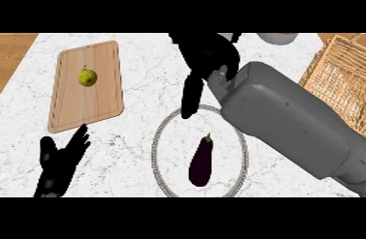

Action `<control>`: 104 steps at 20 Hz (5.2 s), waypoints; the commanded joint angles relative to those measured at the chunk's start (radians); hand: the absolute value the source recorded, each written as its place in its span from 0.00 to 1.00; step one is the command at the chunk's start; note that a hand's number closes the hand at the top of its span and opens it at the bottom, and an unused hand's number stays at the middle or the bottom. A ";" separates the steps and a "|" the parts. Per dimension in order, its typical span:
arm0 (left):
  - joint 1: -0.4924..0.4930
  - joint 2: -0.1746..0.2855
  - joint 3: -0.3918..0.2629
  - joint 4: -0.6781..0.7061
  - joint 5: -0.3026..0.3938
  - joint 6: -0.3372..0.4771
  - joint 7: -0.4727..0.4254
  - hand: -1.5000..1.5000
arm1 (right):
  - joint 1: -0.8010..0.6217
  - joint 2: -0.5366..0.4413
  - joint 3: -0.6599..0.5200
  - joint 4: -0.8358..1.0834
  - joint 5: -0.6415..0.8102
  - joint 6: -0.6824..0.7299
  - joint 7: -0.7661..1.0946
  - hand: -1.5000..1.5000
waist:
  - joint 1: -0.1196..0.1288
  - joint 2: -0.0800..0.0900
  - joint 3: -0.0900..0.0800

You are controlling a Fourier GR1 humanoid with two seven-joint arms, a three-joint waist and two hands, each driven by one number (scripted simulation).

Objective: Pick the eggplant from the placemat and place it in the basket

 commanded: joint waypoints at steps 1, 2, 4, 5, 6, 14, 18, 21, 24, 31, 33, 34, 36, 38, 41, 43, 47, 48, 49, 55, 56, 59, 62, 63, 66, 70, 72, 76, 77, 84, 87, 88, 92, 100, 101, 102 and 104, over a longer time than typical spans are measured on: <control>0.037 0.015 0.002 -0.004 0.014 -0.010 0.053 0.50 | -0.091 -0.047 -0.072 -0.030 -0.193 0.265 0.174 0.00 | 0.006 0.006 -0.004; 0.056 0.011 0.001 0.004 -0.002 0.004 0.030 0.50 | -0.076 -0.056 -0.065 -0.058 -0.227 0.287 0.213 0.00 | -0.001 0.004 -0.004; 0.080 -0.016 -0.020 0.014 -0.001 -0.007 0.006 0.50 | -0.106 -0.109 -0.098 -0.023 -0.299 0.350 0.215 0.00 | 0.006 0.009 -0.005; 0.038 0.023 0.012 0.017 0.009 -0.025 0.022 0.50 | -0.103 -0.088 -0.065 -0.051 -0.304 0.337 0.272 0.00 | -0.002 0.009 -0.005; 0.076 -0.001 -0.020 -0.011 -0.003 -0.012 0.030 0.50 | -0.091 -0.114 -0.059 -0.064 -0.329 0.354 0.265 0.00 | 0.001 0.008 -0.004; 0.061 -0.016 -0.023 -0.023 -0.024 0.004 0.039 0.50 | -0.097 -0.141 -0.016 -0.142 -0.433 0.289 0.335 0.00 | 0.008 0.013 -0.004; 0.063 -0.022 -0.017 -0.022 -0.023 -0.002 0.036 0.50 | 0.056 -0.167 0.047 -0.224 -0.356 0.184 0.255 0.00 | 0.007 0.017 -0.002; 0.070 -0.018 0.004 -0.017 -0.016 -0.011 0.019 0.50 | 0.049 -0.117 0.041 -0.223 -0.343 0.146 0.297 0.00 | 0.016 0.018 -0.003; 0.046 -0.025 -0.005 0.040 -0.032 -0.035 -0.003 0.50 | 0.131 -0.112 0.066 -0.248 -0.264 0.117 0.233 0.00 | 0.013 0.021 -0.003; 0.024 -0.016 0.032 0.061 -0.023 -0.047 0.000 0.50 | 0.288 -0.082 0.160 -0.272 -0.096 0.067 0.179 0.00 | 0.009 0.021 -0.003; 0.060 -0.022 0.001 -0.028 -0.039 -0.028 0.053 0.50 | 0.259 -0.040 0.138 -0.268 -0.135 0.097 0.257 0.00 | 0.019 0.019 -0.003; 0.056 -0.042 -0.006 -0.019 -0.043 -0.017 0.050 0.50 | 0.286 -0.070 0.155 -0.205 -0.104 0.112 0.179 0.00 | 0.022 0.022 -0.003; 0.029 -0.020 0.028 0.053 -0.035 -0.054 0.007 0.50 | 0.354 -0.042 0.190 -0.300 -0.069 0.060 0.226 0.00 | 0.009 0.020 -0.003; -0.035 -0.026 0.051 0.044 -0.023 -0.044 0.044 0.50 | 0.298 0.039 0.177 -0.202 -0.045 0.084 0.226 0.00 | 0.021 0.023 -0.003; 0.058 -0.011 0.031 -0.064 -0.023 -0.058 0.079 0.50 | 0.405 0.002 0.189 -0.224 0.029 0.044 0.158 0.00 | 0.023 0.022 -0.002; 0.020 -0.062 0.015 0.037 -0.073 -0.029 0.008 0.50 | 0.404 -0.022 0.143 -0.197 0.030 0.098 0.104 0.00 | 0.020 0.024 -0.003; 0.046 -0.069 0.017 0.008 -0.075 -0.031 0.028 0.50 | 0.452 -0.022 0.128 -0.165 0.105 0.108 0.024 0.00 | 0.023 0.024 -0.003; 0.106 -0.051 0.018 -0.036 -0.071 -0.046 0.015 0.50 | 0.474 0.026 0.165 -0.204 0.126 0.080 0.096 0.00 | 0.025 0.022 -0.003; 0.084 -0.029 0.038 -0.045 -0.051 -0.072 0.037 0.50 | 0.487 0.046 0.167 -0.194 0.153 0.066 0.097 0.00 | 0.024 0.022 -0.003; 0.071 -0.032 0.053 -0.071 -0.073 -0.065 0.069 0.50 | 0.546 0.044 0.107 -0.153 0.223 0.090 -0.009 0.00 | 0.025 0.023 -0.002; 0.023 -0.040 0.072 -0.031 -0.053 -0.074 0.083 0.50 | 0.549 0.053 0.095 -0.111 0.244 0.079 -0.055 0.00 | 0.024 0.024 -0.002; 0.023 -0.053 0.073 0.027 -0.077 -0.087 0.023 0.50 | 0.529 0.105 0.081 -0.070 0.281 0.114 -0.047 0.00 | 0.025 0.024 -0.003; 0.020 -0.085 0.041 -0.008 -0.110 -0.049 0.079 0.50 | 0.543 0.134 0.082 -0.051 0.330 0.113 -0.058 0.00 | 0.024 0.024 -0.002; -0.014 -0.088 0.065 0.037 -0.077 -0.075 0.062 0.50 | 0.544 0.139 0.084 -0.033 0.315 0.142 -0.053 0.00 | 0.023 0.024 -0.003; -0.025 -0.076 0.073 0.020 -0.090 -0.074 0.077 0.50 | 0.589 0.143 0.111 -0.054 0.332 0.181 -0.007 0.00 | 0.020 0.023 -0.003; 0.080 -0.098 0.045 -0.030 -0.114 -0.069 0.049 0.50 | 0.649 0.216 0.138 -0.025 0.387 0.136 0.017 0.00 | 0.025 0.023 -0.003; 0.066 -0.062 0.086 -0.051 -0.099 -0.093 0.071 0.50 | 0.653 0.178 0.088 -0.023 0.391 0.191 -0.027 0.00 | 0.024 0.022 -0.002; 0.037 -0.105 0.069 -0.037 -0.121 -0.072 0.090 0.50 | 0.646 0.231 0.053 0.003 0.433 0.195 -0.047 0.00 | 0.023 0.023 -0.002; 0.106 -0.095 0.078 -0.106 -0.113 -0.075 0.088 0.50 | 0.695 0.190 0.065 -0.020 0.465 0.172 -0.088 0.00 | 0.025 0.022 -0.002; 0.074 -0.102 0.107 -0.012 -0.130 -0.112 0.026 0.50 | 0.755 0.207 0.040 -0.018 0.550 0.178 -0.143 0.00 | 0.021 0.022 -0.003; 0.085 -0.099 0.102 -0.025 -0.142 -0.117 0.037 0.50 | 0.698 0.257 0.047 0.089 0.592 0.170 -0.201 1.00 | 0.026 0.023 -0.002; 0.092 -0.116 0.087 -0.047 -0.141 -0.107 0.061 0.50 | 0.688 0.222 0.048 0.057 0.589 0.202 -0.226 1.00 | 0.026 0.023 -0.002; 0.011 -0.120 0.108 0.010 -0.148 -0.104 0.075 0.50 | 0.674 0.227 0.065 0.111 0.678 0.167 -0.294 1.00 | 0.023 0.024 -0.002; 0.083 -0.109 0.133 -0.059 -0.141 -0.107 0.075 0.50 | 0.868 -0.026 0.177 -0.143 0.743 0.157 -0.567 1.00 | -0.010 0.012 -0.002; 0.097 -0.121 0.129 -0.060 -0.131 -0.110 0.074 0.50 | 0.872 -0.066 0.212 -0.201 0.750 0.149 -0.638 1.00 | -0.024 0.005 -0.001; 0.089 -0.110 0.141 -0.048 -0.132 -0.108 0.077 0.50 | 0.879 -0.124 0.228 -0.225 0.761 0.123 -0.708 1.00 | -0.044 0.001 0.000; 0.096 -0.117 0.144 -0.056 -0.133 -0.093 0.087 0.50 | 0.886 -0.183 0.280 -0.284 0.790 0.094 -0.791 1.00 | -0.061 -0.012 0.003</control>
